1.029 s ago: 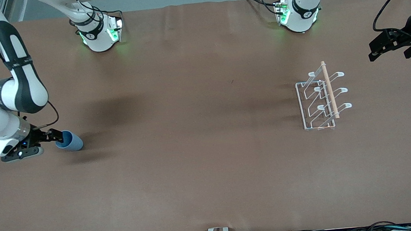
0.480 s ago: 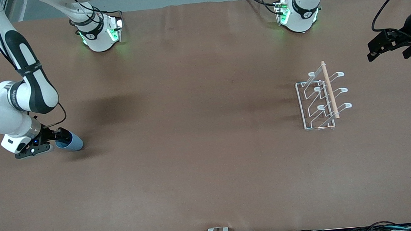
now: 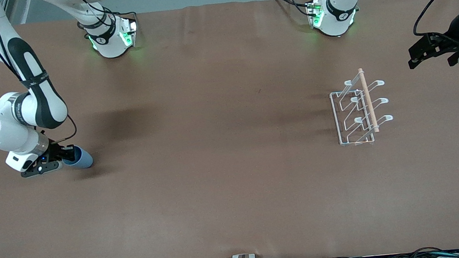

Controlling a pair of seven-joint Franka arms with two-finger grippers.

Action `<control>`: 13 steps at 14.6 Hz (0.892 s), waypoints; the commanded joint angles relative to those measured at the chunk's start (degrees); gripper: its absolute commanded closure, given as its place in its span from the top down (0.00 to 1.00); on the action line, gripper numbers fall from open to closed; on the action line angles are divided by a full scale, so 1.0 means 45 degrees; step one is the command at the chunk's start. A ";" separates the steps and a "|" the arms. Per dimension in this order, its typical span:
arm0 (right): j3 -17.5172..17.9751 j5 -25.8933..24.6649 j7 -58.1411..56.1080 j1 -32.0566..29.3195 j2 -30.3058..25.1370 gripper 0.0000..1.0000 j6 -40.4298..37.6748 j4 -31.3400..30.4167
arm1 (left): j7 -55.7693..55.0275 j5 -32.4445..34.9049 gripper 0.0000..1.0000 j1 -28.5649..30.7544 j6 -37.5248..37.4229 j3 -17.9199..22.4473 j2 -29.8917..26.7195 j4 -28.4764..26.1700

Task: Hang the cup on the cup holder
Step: 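Grasp the blue cup rim with the right gripper and lift it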

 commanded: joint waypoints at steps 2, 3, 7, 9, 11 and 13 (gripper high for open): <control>0.0114 0.0199 -0.0095 -0.0098 -0.0045 0.01 -0.1778 0.0855 | -0.0124 0.0125 1.00 -0.0073 0.0076 -0.0048 0.0091 0.0098; 0.0114 0.0199 -0.0056 -0.0098 -0.0180 0.00 -0.2482 0.1186 | -0.0124 0.0125 1.00 -0.0073 0.0076 -0.0048 0.0091 0.0098; 0.0153 0.2104 -0.0017 -0.0079 -0.0844 0.01 -0.6616 0.2942 | -0.0124 0.0125 1.00 -0.0034 0.0076 -0.0048 0.0228 0.0176; 0.0172 0.3416 0.0661 -0.0021 -0.0865 0.01 -0.8631 0.3997 | -0.0085 0.0125 1.00 -0.0053 0.0076 -0.0048 0.0228 0.0196; 0.0289 0.4353 0.2241 0.0213 -0.0865 0.00 -1.0642 0.4974 | 0.0167 0.0144 1.00 -0.0015 0.0076 -0.0029 0.0209 0.0215; 0.0329 0.6439 0.3881 0.0603 -0.0962 0.00 -1.1975 0.5368 | 0.0305 0.0125 1.00 -0.0053 0.0057 -0.0029 0.0150 0.0234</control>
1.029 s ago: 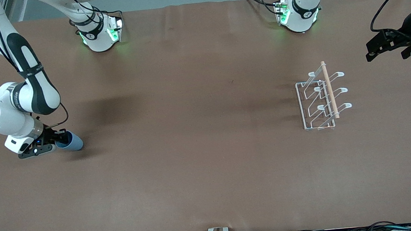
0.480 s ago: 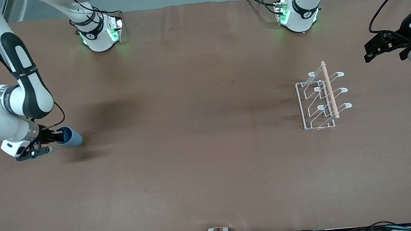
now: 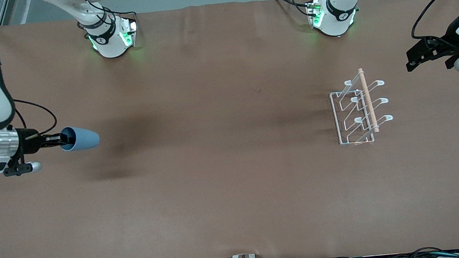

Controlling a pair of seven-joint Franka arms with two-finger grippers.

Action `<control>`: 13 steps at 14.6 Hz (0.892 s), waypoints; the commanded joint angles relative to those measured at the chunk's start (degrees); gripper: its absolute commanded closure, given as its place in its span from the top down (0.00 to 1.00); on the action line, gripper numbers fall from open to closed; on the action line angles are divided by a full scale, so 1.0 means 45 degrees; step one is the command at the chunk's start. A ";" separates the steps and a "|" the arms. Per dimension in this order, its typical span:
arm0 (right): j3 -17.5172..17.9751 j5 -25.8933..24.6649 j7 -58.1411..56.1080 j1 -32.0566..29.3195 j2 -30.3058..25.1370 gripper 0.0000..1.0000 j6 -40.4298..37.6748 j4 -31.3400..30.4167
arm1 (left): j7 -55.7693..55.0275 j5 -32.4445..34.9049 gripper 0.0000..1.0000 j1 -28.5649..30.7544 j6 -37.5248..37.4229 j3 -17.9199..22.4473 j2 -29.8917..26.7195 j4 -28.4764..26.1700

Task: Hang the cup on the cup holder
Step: 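Grasp the blue cup rim with the right gripper and lift it, then carry the cup toward center while the left gripper reaches toward it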

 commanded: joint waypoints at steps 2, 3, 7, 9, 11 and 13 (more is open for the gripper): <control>0.0101 0.3465 0.3107 0.0718 -0.0101 0.01 -0.1572 0.0546 | 0.0406 0.0106 1.00 -0.0313 -0.0028 -0.0402 -0.0016 0.0217; 0.0101 0.4500 0.3713 0.1106 -0.0101 0.01 -0.1671 0.0526 | 0.0950 0.0125 1.00 -0.0450 -0.0028 -0.0830 0.0003 0.0198; 0.0081 0.7960 0.5632 0.3235 -0.0004 0.01 -0.1361 0.0448 | 0.3373 -0.0496 1.00 -0.0510 -0.0067 -0.2022 0.0081 0.0198; 0.0082 0.9250 0.5633 0.3919 0.0074 0.01 -0.1281 0.0293 | 0.3202 -0.0773 1.00 -0.0588 -0.0067 -0.2958 0.0101 0.0198; 0.0082 1.0888 0.5633 0.4797 0.0152 0.01 -0.0816 0.0078 | 0.2736 -0.0812 1.00 -0.0841 0.0205 -0.4169 0.0373 0.0314; 0.0082 1.1676 0.5614 0.5754 0.0211 0.01 0.0374 0.0019 | 0.2245 -0.0812 1.00 -0.1134 0.0284 -0.5186 0.0763 0.0704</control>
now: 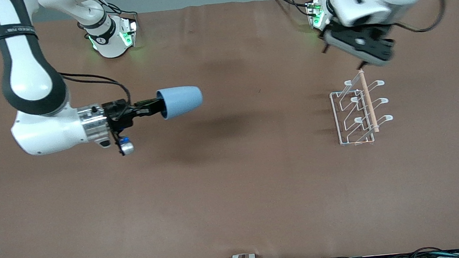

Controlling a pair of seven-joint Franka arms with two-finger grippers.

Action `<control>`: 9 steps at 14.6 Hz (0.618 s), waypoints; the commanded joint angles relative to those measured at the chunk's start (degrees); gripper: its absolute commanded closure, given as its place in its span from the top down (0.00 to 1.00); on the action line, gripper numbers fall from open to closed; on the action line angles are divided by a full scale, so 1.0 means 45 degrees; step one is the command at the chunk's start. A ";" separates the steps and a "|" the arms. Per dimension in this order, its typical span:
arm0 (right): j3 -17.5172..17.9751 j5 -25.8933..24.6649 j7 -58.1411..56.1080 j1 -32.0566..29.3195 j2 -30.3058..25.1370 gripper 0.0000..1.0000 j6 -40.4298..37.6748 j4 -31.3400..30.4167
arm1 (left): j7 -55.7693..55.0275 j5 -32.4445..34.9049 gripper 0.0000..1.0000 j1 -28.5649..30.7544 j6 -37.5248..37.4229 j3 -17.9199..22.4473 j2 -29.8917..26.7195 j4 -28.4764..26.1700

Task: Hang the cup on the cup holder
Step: 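Carry the cup toward center while the left gripper reaches toward it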

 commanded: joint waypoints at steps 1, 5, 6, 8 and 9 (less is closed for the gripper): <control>-0.0125 0.1324 0.0032 0.1216 0.0002 0.00 0.1249 -0.0250 | -0.0300 -0.0295 1.00 -0.0353 0.0312 -0.1039 0.0793 0.0814; -0.0125 0.2304 -0.1040 0.2292 0.0256 0.01 0.1586 -0.0249 | -0.0633 -0.1858 1.00 -0.0607 0.1541 -0.1257 0.1320 0.1090; -0.0125 0.2421 -0.1101 0.2527 0.0295 0.01 0.1625 -0.0250 | -0.0594 -0.2092 1.00 -0.0764 0.1913 -0.1257 0.1594 0.1090; -0.0125 0.2422 -0.1102 0.2703 0.0296 0.02 0.1917 -0.0250 | -0.0438 -0.2115 1.00 -0.1095 0.2422 -0.1238 0.1829 0.1090; -0.0125 0.2422 -0.1102 0.2782 0.0296 0.02 0.1918 -0.0250 | -0.0379 -0.2076 1.00 -0.1291 0.2695 -0.1237 0.1985 0.1090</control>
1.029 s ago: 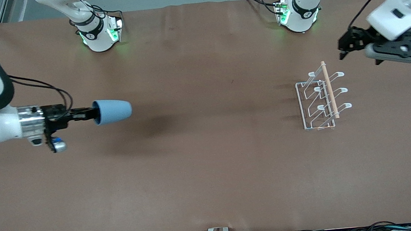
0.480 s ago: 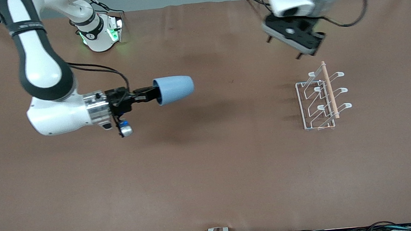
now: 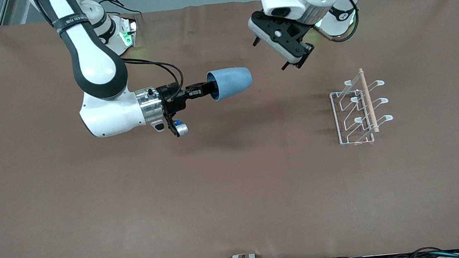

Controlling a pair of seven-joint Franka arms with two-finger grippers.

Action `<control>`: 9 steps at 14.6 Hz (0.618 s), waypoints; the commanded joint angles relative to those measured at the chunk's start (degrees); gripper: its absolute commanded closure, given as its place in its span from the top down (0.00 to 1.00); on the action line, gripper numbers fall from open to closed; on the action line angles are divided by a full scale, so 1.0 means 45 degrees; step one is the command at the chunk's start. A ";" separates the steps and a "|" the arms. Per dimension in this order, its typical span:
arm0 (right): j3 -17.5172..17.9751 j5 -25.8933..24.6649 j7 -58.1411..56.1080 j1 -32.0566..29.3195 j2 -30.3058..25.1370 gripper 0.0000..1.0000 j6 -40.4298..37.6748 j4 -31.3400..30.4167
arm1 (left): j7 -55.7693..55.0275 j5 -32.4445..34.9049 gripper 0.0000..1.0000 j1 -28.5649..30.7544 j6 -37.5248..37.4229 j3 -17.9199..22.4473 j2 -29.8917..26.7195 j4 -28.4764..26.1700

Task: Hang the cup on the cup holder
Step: 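Carry the cup toward center while the left gripper reaches toward it, then grasp the cup body with the left gripper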

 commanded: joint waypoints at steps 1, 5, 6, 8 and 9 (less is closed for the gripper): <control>-0.0121 0.0397 -0.0271 0.0216 -0.0135 0.02 0.0091 -0.0195 | 0.0260 -0.0078 1.00 -0.0475 0.0534 -0.0008 0.0650 0.0374; -0.0121 0.0397 -0.0271 0.0216 -0.0155 0.02 0.0110 -0.0175 | 0.1077 -0.0098 1.00 -0.0808 0.0964 -0.0027 0.1120 0.0355; -0.0121 0.0397 -0.0271 0.0216 -0.0155 0.02 0.0110 -0.0175 | 0.1410 -0.0098 1.00 -0.0808 0.0985 -0.0027 0.1160 0.0335; -0.0121 0.0435 -0.0271 0.0216 -0.0174 0.02 0.0110 -0.0175 | 0.1452 -0.0098 1.00 -0.0827 0.1140 -0.0027 0.1432 0.0335; -0.0121 0.0436 -0.0271 0.0216 -0.0174 0.02 0.0110 -0.0175 | 0.1491 -0.0059 1.00 -0.0944 0.1277 -0.0047 0.1492 0.0335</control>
